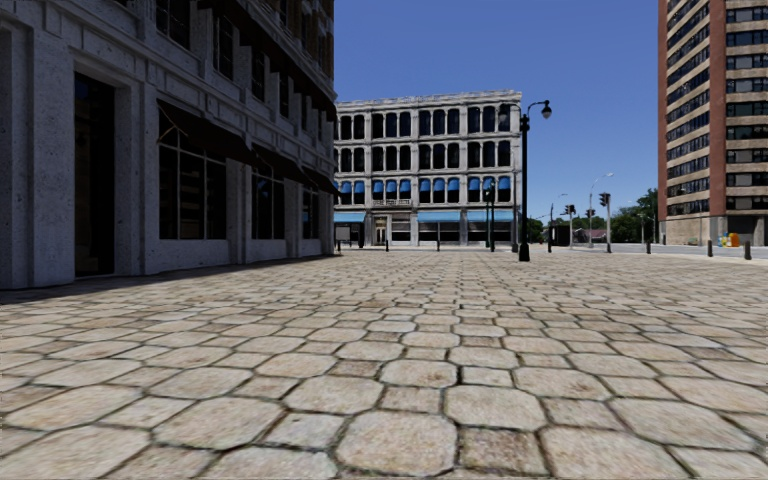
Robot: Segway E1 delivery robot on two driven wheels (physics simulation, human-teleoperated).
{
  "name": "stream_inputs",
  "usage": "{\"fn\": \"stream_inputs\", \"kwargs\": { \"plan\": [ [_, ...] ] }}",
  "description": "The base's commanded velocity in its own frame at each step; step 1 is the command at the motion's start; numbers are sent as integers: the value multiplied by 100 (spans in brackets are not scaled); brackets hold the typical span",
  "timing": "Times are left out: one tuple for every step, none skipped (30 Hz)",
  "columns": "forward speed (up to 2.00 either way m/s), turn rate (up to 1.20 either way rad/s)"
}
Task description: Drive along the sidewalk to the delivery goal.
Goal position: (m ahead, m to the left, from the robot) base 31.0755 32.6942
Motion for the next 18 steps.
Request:
{"fn": "stream_inputs", "kwargs": {
  "plan": [
    [200, 0],
    [200, 0],
    [200, 0],
    [200, 0],
    [200, 0],
    [200, 0],
    [200, 0],
    [200, 0],
    [200, 0],
    [200, 0],
    [200, 0],
    [200, 0],
    [200, 0],
    [200, -4],
    [200, -6],
    [200, -7],
    [200, -7],
    [200, -8]
  ]
}}
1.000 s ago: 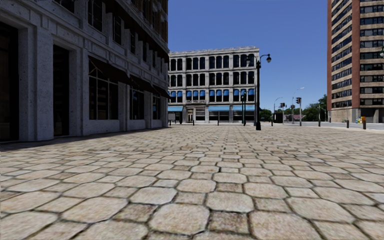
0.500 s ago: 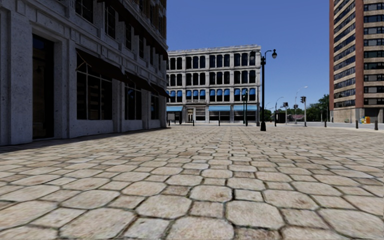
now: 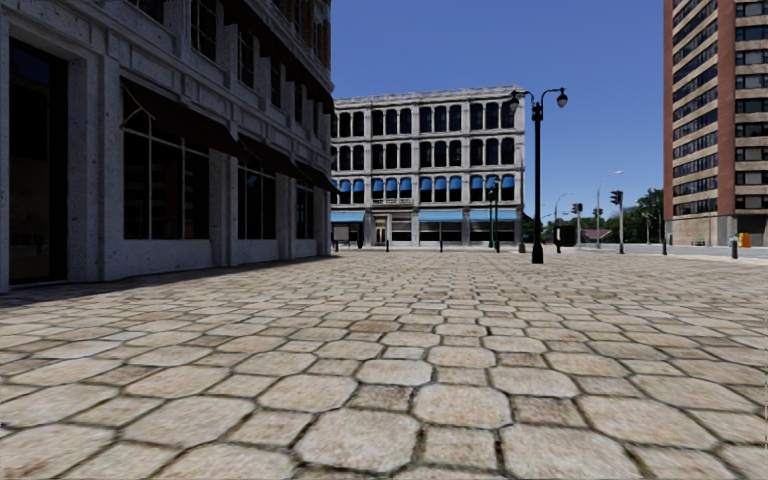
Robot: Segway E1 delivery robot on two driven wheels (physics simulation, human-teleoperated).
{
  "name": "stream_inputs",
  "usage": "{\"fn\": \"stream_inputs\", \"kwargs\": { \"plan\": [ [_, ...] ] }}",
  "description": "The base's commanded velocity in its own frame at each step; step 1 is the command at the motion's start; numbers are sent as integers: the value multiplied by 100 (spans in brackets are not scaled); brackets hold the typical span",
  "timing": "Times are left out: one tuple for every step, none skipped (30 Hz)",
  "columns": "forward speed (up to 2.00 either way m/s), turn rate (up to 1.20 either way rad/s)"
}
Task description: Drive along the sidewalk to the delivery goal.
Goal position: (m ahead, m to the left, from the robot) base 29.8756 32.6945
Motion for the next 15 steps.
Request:
{"fn": "stream_inputs", "kwargs": {
  "plan": [
    [200, -15],
    [200, -19],
    [200, -21],
    [200, -22],
    [200, -22],
    [200, -22],
    [200, -22],
    [200, -22],
    [200, -22],
    [200, -22],
    [200, -22],
    [200, -22],
    [200, -22],
    [200, -22],
    [200, -22]
  ]
}}
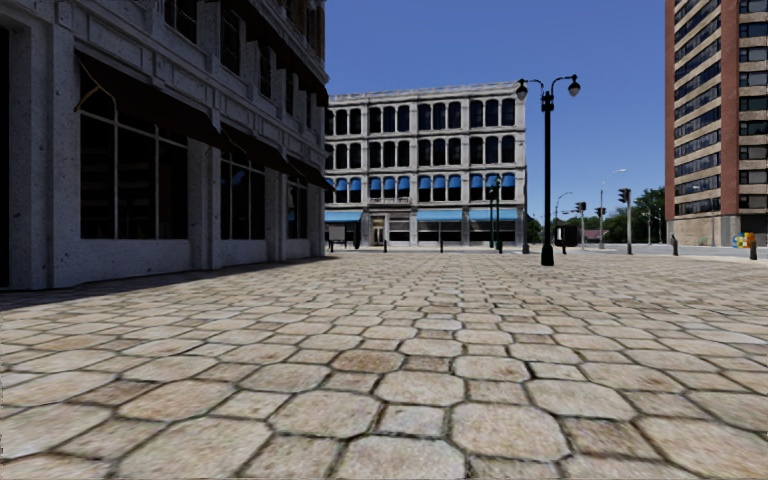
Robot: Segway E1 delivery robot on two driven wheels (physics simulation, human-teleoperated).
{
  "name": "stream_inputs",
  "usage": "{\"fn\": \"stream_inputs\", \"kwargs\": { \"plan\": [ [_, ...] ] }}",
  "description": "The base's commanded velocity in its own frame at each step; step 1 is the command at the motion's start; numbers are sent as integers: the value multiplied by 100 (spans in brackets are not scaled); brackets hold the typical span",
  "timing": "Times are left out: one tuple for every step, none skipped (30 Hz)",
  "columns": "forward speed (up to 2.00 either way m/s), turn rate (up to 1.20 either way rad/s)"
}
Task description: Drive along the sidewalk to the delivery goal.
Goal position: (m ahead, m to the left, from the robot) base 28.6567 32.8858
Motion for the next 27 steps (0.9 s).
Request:
{"fn": "stream_inputs", "kwargs": {
  "plan": [
    [200, -22],
    [200, -22],
    [200, -22],
    [200, -22],
    [200, -22],
    [200, -22],
    [200, -22],
    [200, -22],
    [200, -22],
    [200, -22],
    [200, -22],
    [200, -22],
    [200, -22],
    [200, -22],
    [200, -22],
    [200, -22],
    [200, -22],
    [200, -22],
    [200, -22],
    [200, -22],
    [200, -22],
    [200, -20],
    [200, -12],
    [200, 0],
    [200, 0],
    [200, 0],
    [200, 0]
  ]
}}
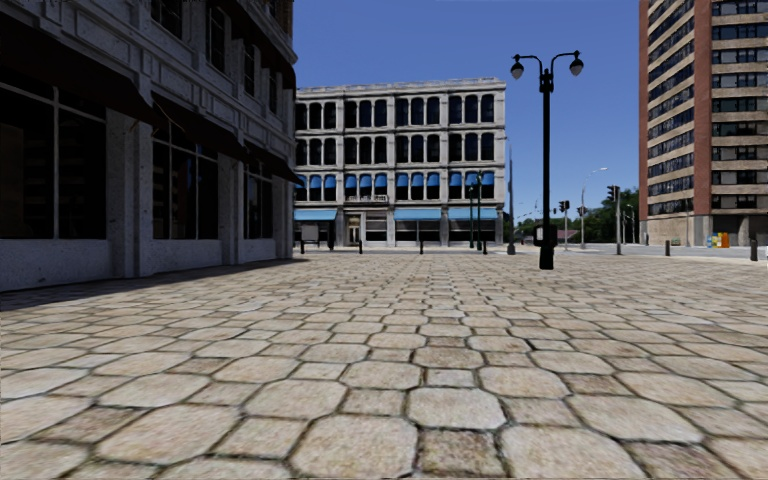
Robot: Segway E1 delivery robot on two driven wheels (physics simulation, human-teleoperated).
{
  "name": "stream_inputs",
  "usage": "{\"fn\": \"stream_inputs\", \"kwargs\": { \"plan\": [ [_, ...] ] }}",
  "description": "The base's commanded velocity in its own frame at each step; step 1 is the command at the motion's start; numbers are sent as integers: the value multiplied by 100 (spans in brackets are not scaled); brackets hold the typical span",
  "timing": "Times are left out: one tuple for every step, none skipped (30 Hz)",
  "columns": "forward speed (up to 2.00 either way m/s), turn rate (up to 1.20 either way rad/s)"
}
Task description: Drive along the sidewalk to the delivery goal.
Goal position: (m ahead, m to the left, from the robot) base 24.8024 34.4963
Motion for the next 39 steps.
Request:
{"fn": "stream_inputs", "kwargs": {
  "plan": [
    [200, 0],
    [200, 0],
    [200, 0],
    [200, 0],
    [200, 0],
    [200, 0],
    [200, 0],
    [200, 0],
    [200, 0],
    [200, 0],
    [200, 0],
    [200, 0],
    [200, 0],
    [200, 0],
    [200, 0],
    [200, 0],
    [200, 0],
    [200, 0],
    [200, 0],
    [200, 0],
    [200, 0],
    [200, 0],
    [200, 0],
    [200, 0],
    [200, 0],
    [200, 0],
    [200, 0],
    [200, 0],
    [200, 0],
    [200, 0],
    [200, 0],
    [200, 0],
    [200, 0],
    [200, 0],
    [200, 0],
    [200, 0],
    [200, 0],
    [200, 0],
    [200, 0]
  ]
}}
